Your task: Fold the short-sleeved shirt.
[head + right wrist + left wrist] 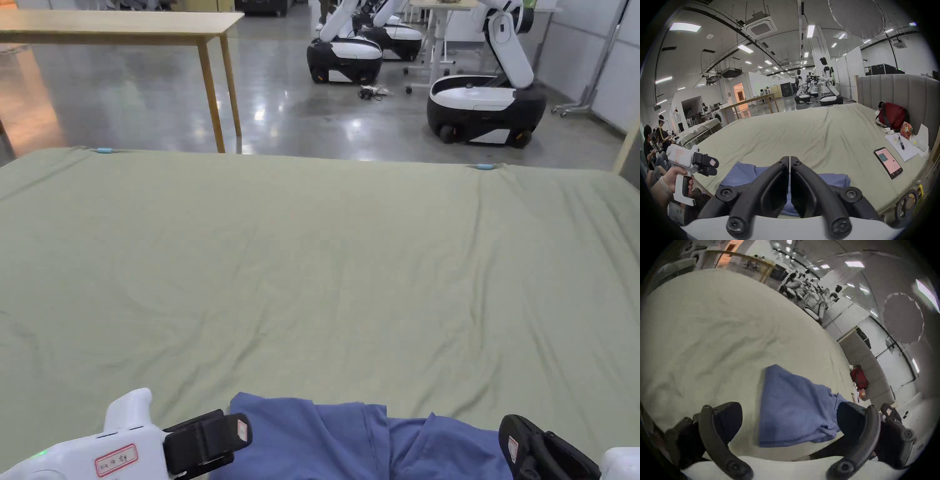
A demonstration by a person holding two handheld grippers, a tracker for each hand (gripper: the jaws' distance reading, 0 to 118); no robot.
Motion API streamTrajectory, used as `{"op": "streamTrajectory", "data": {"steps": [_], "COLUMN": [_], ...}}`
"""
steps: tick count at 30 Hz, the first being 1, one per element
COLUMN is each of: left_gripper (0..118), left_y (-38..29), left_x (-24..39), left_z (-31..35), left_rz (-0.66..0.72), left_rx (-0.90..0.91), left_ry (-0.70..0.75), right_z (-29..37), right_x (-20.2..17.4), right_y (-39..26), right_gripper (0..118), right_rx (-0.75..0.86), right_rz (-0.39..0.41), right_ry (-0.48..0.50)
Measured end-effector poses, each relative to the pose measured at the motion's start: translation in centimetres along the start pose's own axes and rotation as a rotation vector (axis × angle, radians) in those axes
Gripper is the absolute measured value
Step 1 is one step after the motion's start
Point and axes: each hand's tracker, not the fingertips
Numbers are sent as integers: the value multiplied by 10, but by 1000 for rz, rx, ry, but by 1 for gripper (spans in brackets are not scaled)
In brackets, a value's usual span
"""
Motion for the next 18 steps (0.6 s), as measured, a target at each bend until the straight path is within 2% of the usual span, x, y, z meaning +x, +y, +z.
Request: {"op": "streamTrajectory", "data": {"steps": [3,5,7,9,10,11,12,13,15,16,18], "left_gripper": [116,116,116,114,104,82,44,14,13,13,13], "left_y": [-6,-16,-18,-18,-25,-29,-33,-40,-61,-58,-50], "left_x": [-35,-63,-74,-74,-55,-49,-43,-40,-48,-45,-36], "left_z": [-13,-35,-43,-59,-58,-63,-66,-72,-91,-85,-70], "left_rz": [145,322,419,503,504,478,456,461,483,464,526], "left_rx": [-21,-88,-17,-74,-111,-104,-115,-139,-141,-65,-55], "left_ry": [-58,-225,-426,-547,-559,-532,-495,-438,-312,-392,-358], "right_z": [-1,1,3,5,5,5,6,6,7,8,9], "right_x": [-9,-13,-15,-16,-16,-16,-15,-15,-14,-13,-11], "right_y": [1,1,2,3,4,5,6,7,9,9,11], "right_gripper": [8,8,8,8,8,8,8,8,8,8,8], "right_rx": [-3,-5,-2,-3,-2,0,1,2,7,8,10], "right_rz": [7,16,27,31,31,34,35,33,27,27,27], "right_ry": [5,3,1,-4,-5,-10,-14,-17,-21,-24,-28]}}
